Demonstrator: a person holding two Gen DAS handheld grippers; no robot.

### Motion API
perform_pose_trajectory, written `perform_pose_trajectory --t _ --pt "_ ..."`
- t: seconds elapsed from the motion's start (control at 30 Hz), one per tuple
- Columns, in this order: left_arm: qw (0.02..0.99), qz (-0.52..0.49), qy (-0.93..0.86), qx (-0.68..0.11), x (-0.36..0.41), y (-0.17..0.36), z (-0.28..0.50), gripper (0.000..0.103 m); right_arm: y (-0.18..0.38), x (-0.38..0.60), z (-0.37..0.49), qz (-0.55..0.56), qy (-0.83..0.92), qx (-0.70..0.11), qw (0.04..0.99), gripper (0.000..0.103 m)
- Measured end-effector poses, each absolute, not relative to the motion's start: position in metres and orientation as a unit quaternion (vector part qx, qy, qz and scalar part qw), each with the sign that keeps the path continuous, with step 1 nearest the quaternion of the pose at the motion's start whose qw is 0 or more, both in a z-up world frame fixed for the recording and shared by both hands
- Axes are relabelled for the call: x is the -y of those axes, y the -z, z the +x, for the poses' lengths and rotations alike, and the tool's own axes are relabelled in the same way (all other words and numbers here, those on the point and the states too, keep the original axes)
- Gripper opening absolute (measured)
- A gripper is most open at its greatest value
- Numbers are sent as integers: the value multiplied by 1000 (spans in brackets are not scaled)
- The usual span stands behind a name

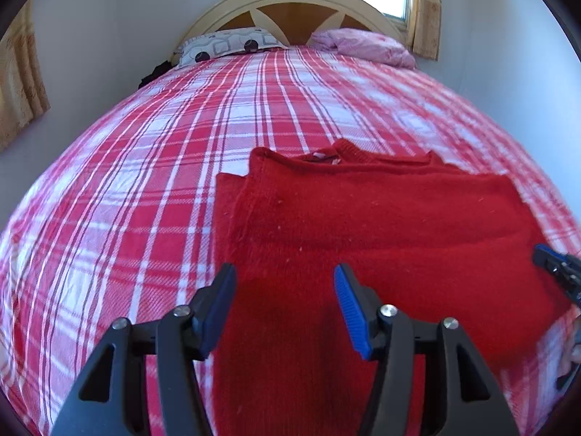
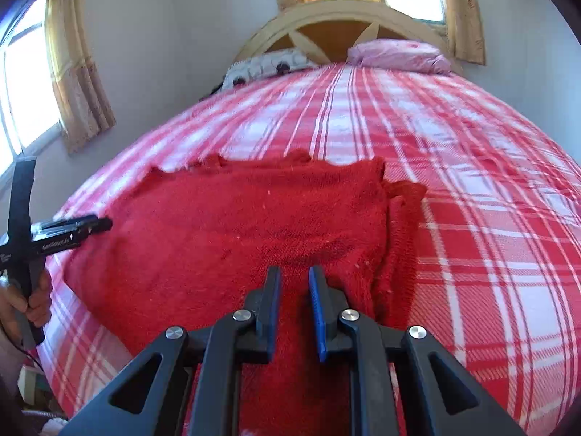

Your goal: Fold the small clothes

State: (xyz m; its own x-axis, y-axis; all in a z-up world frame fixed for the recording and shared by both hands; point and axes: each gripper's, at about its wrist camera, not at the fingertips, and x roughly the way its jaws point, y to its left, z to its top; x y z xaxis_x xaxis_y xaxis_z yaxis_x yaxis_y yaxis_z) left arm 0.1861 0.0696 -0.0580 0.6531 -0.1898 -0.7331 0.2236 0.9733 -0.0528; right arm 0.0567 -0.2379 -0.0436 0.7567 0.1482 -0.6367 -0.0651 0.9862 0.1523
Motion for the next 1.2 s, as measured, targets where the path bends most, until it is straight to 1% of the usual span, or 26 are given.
perform_pose_trajectory --t 0.07,0.1,0.3,0.47,0.7,0.97,1.03,1.13,1.2 --pt "910 0 114 -399 -81 52 178 70 42 238 48 75 -61 -344 934 17" --pt "912 -11 111 -395 -89 50 173 71 44 238 43 78 -63 -348 932 17" --pt "914 -43 87 -395 -114 54 161 71 50 237 29 80 -65 -364 926 17" --pt "901 -89 87 -415 -134 66 161 71 31 249 8 134 -63 -322 935 17" --pt "893 -122 75 -426 -148 75 164 71 40 246 -5 160 -62 -332 928 18" --pt "873 -167 115 -444 -131 86 168 71 36 225 -10 130 -73 -331 932 18" --pt "872 -154 110 -451 -122 90 168 75 34 218 -7 124 -81 -332 932 18" --pt "882 -122 93 -446 -110 88 166 78 34 211 -5 115 -83 -335 931 18" --pt "884 -100 82 -450 -103 88 166 78 36 208 -3 115 -87 -340 929 18"
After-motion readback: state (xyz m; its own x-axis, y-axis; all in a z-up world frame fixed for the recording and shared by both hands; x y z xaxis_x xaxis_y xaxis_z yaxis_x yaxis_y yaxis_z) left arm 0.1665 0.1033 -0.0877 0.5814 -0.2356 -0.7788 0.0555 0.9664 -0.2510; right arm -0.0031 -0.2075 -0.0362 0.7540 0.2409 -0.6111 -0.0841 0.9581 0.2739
